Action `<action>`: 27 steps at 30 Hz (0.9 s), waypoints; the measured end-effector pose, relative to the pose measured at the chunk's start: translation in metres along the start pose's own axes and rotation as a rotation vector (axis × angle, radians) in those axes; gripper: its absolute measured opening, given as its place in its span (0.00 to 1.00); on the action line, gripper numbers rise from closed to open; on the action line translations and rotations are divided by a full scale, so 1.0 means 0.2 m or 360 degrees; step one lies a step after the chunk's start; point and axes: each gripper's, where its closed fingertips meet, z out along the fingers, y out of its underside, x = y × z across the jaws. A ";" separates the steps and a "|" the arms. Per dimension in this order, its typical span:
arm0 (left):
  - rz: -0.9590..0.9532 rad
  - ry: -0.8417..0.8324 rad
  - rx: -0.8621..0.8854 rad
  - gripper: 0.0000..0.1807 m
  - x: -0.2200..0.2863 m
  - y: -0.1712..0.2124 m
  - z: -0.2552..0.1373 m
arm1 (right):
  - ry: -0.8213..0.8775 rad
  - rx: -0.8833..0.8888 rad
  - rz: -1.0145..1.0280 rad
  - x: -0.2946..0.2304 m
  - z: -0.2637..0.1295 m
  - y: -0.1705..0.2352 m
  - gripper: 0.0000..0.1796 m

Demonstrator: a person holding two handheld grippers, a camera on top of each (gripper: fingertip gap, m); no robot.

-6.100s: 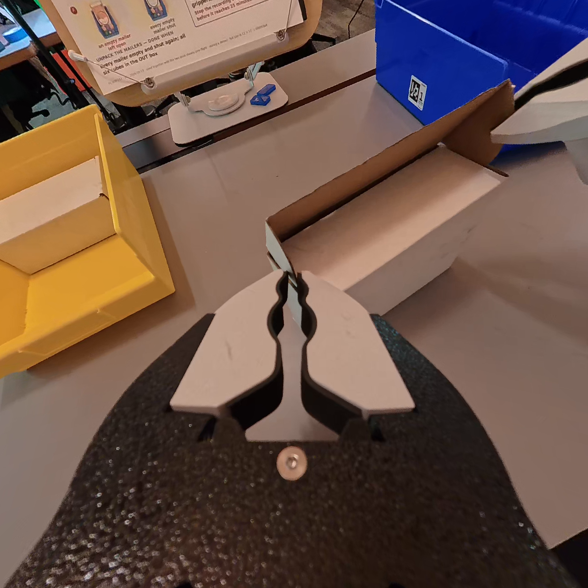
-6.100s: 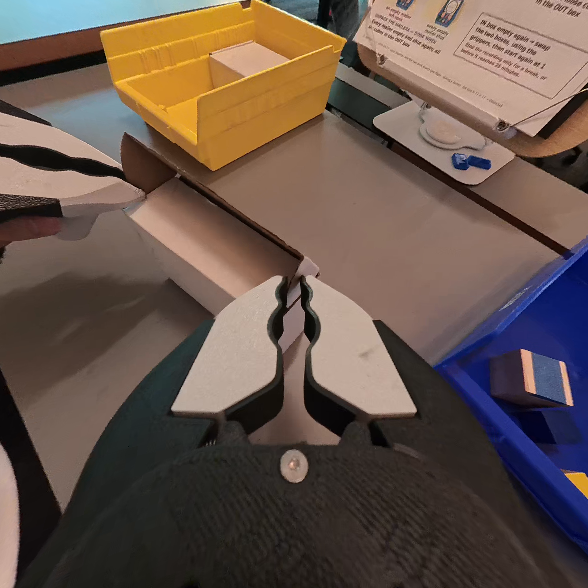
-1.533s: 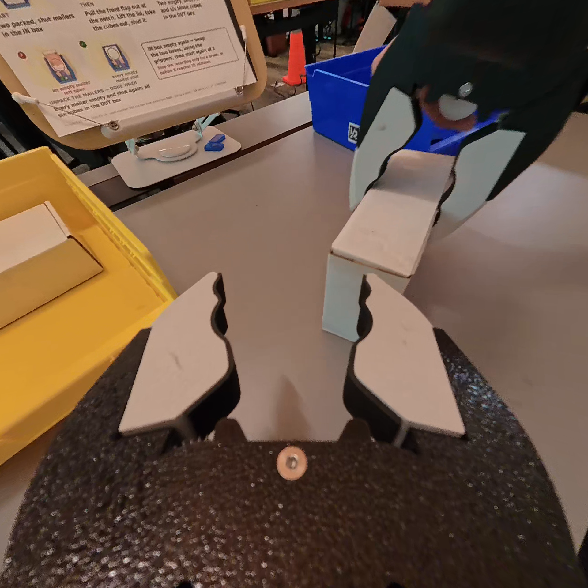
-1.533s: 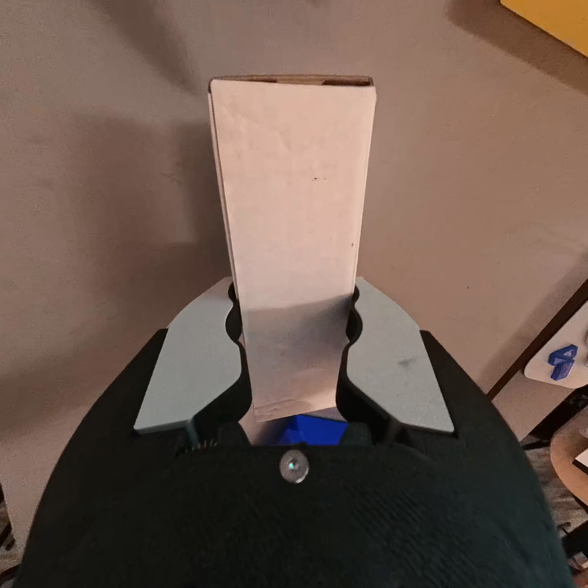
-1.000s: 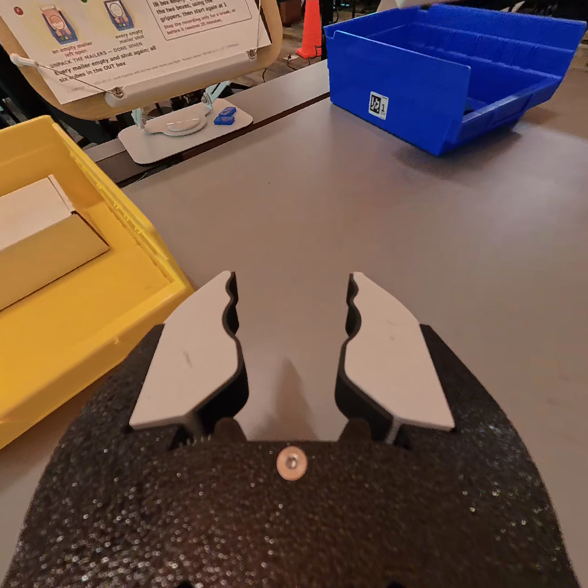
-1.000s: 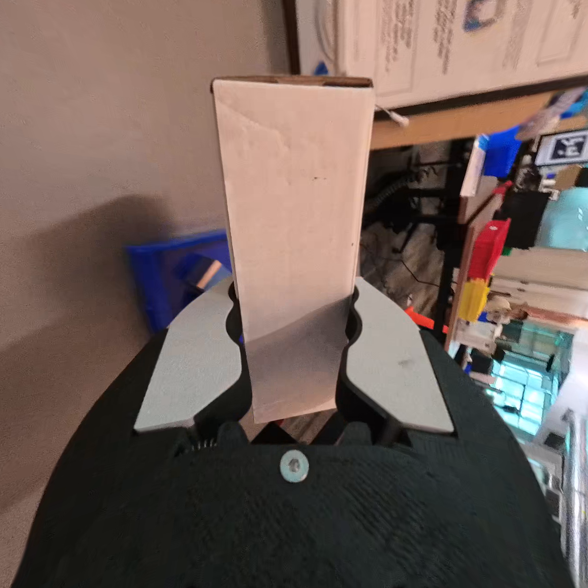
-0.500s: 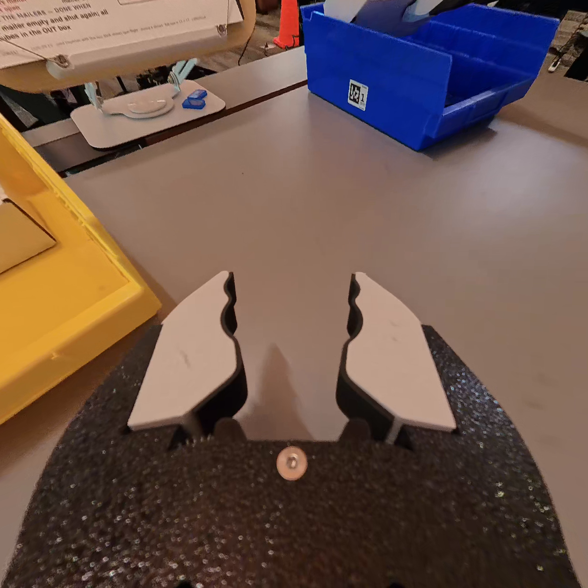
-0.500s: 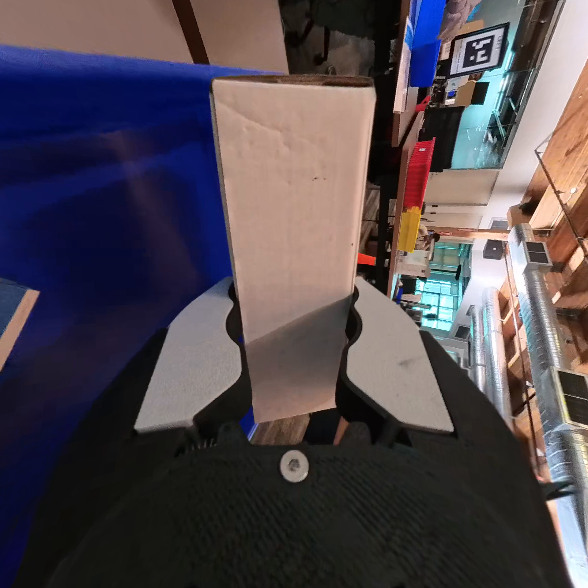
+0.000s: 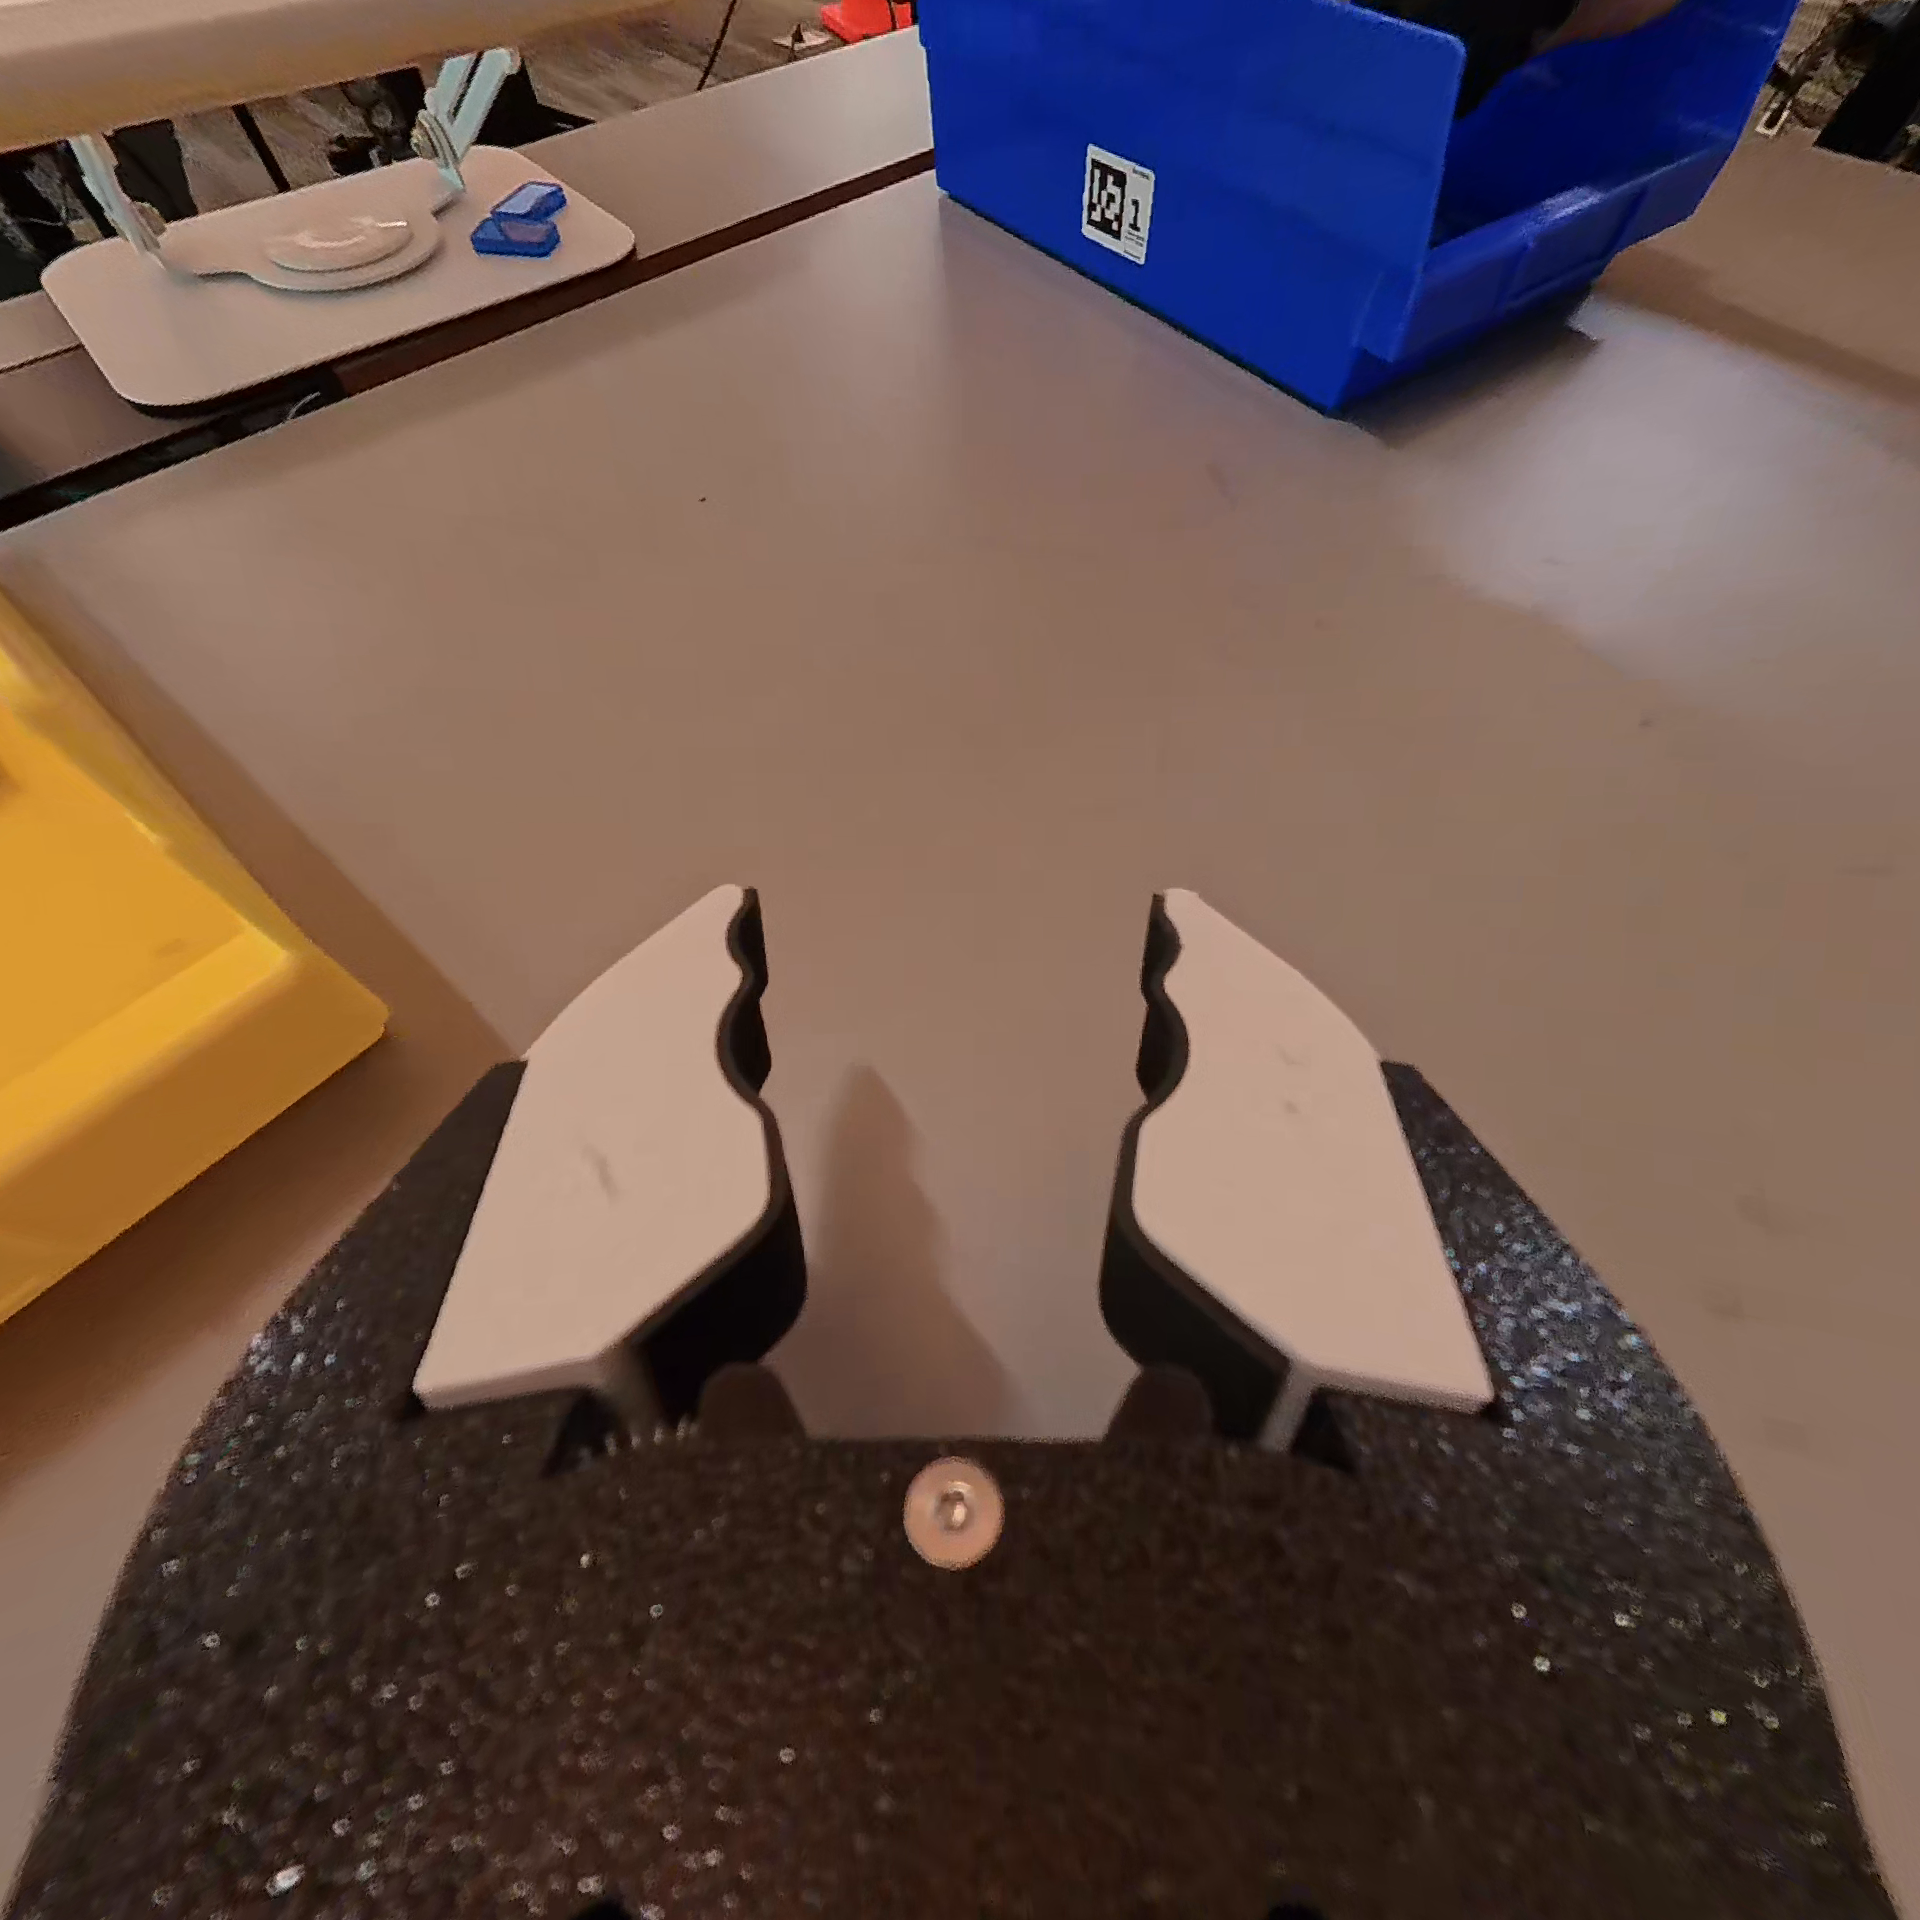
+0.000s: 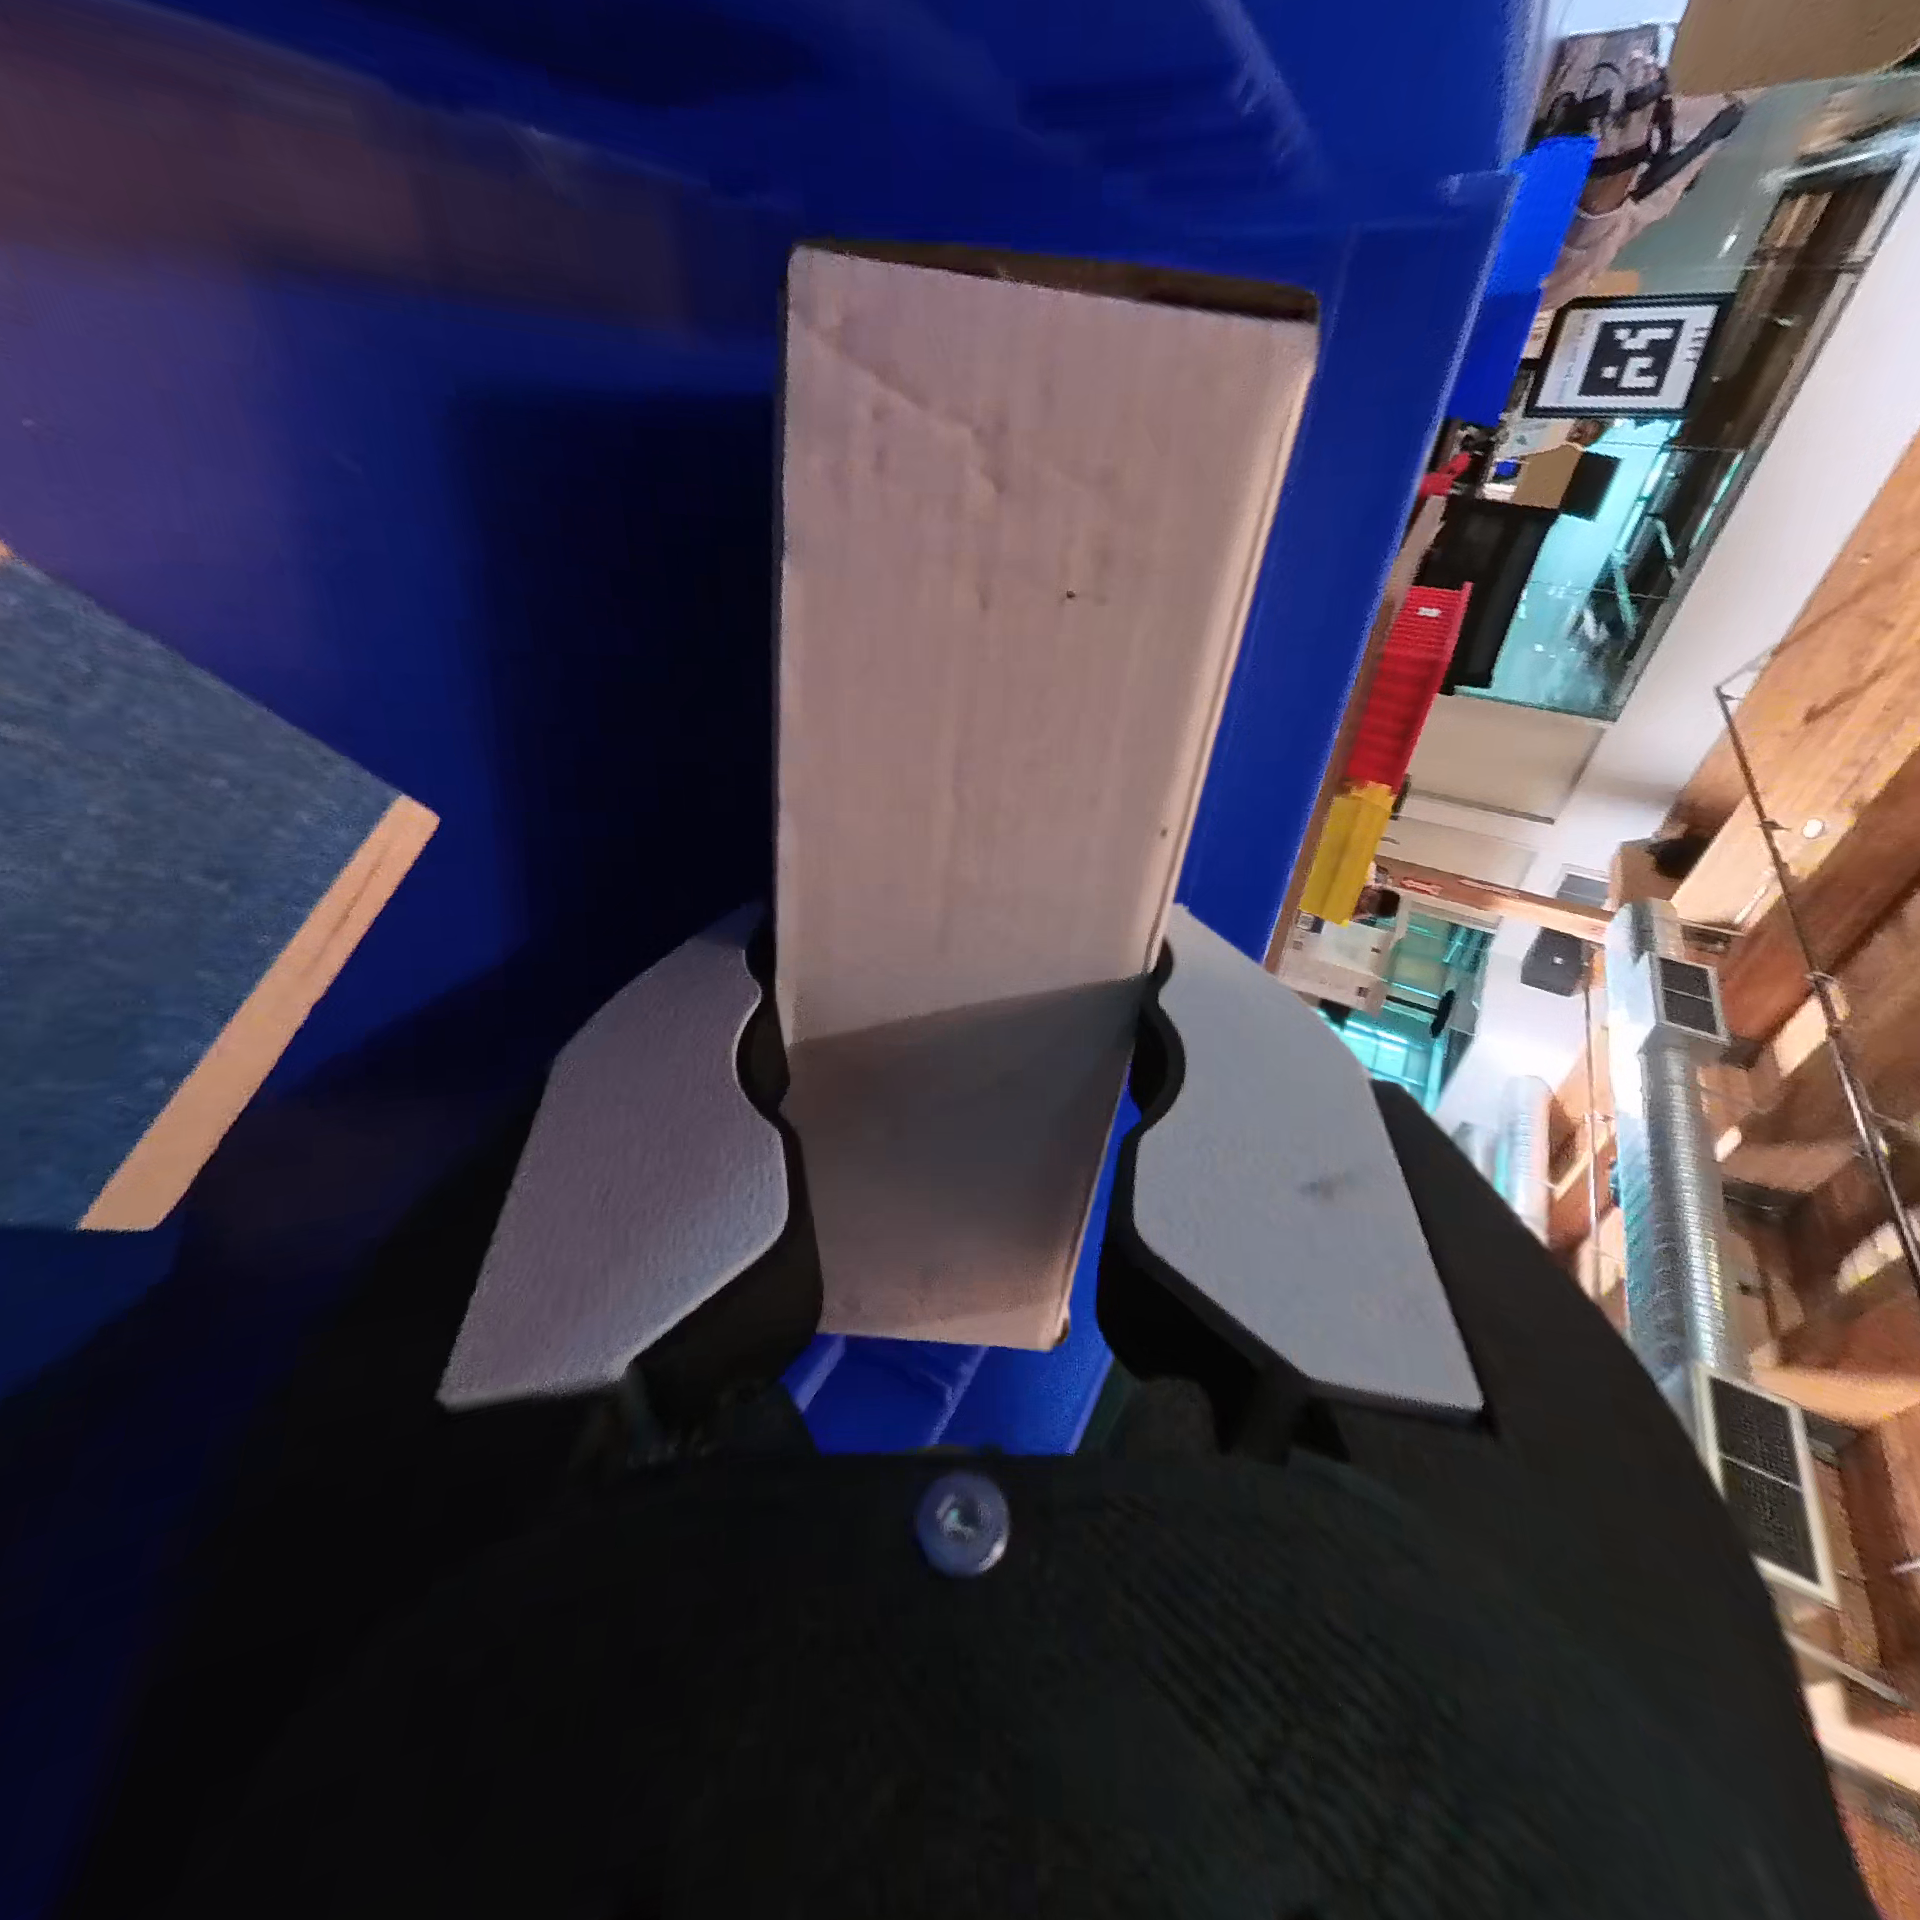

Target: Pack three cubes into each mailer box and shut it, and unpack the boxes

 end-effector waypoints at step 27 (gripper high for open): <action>0.0630 -0.0245 -0.0447 0.59 -0.73 -0.18 -0.31 | -0.0488 0.0986 0.1045 -0.16 -0.98 -0.52 0.58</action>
